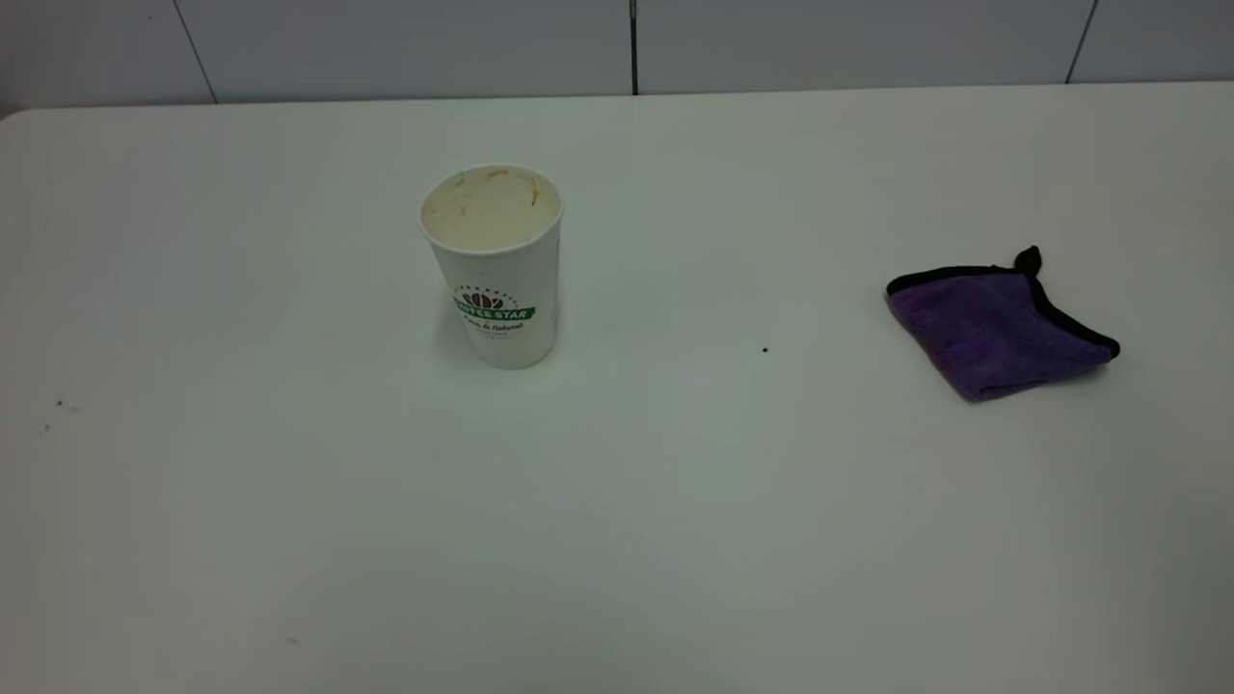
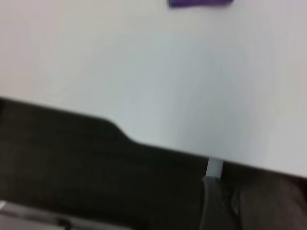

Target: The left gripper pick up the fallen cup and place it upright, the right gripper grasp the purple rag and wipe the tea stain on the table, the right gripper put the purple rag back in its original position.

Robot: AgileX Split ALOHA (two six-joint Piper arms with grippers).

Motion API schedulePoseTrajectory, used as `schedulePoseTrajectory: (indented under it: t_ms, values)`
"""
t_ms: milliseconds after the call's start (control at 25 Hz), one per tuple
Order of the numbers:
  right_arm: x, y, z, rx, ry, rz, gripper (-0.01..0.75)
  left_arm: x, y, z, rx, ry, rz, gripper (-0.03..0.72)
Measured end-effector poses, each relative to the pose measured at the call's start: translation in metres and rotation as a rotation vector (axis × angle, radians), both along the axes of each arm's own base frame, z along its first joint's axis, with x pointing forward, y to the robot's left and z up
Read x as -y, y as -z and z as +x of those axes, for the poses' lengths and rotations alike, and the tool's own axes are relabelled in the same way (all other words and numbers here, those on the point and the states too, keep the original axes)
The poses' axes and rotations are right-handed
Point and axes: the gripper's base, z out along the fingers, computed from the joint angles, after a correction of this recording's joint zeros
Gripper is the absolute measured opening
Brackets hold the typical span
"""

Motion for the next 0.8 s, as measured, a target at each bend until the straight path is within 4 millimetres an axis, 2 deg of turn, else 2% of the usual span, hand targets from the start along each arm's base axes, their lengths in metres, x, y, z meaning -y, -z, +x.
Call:
schedulePoseTrajectory:
  t_ms: [480, 800]
  values:
    - [0.003, -0.006, -0.026, 0.192, 0.012, 0.019, 0.49, 0.0, 0.0, 0.0, 0.0, 0.001, 0.002, 0.427]
    - [0.004, -0.006, -0.044, 0.325, 0.161, 0.011, 0.49, 0.0, 0.0, 0.0, 0.0, 0.001, 0.002, 0.427]
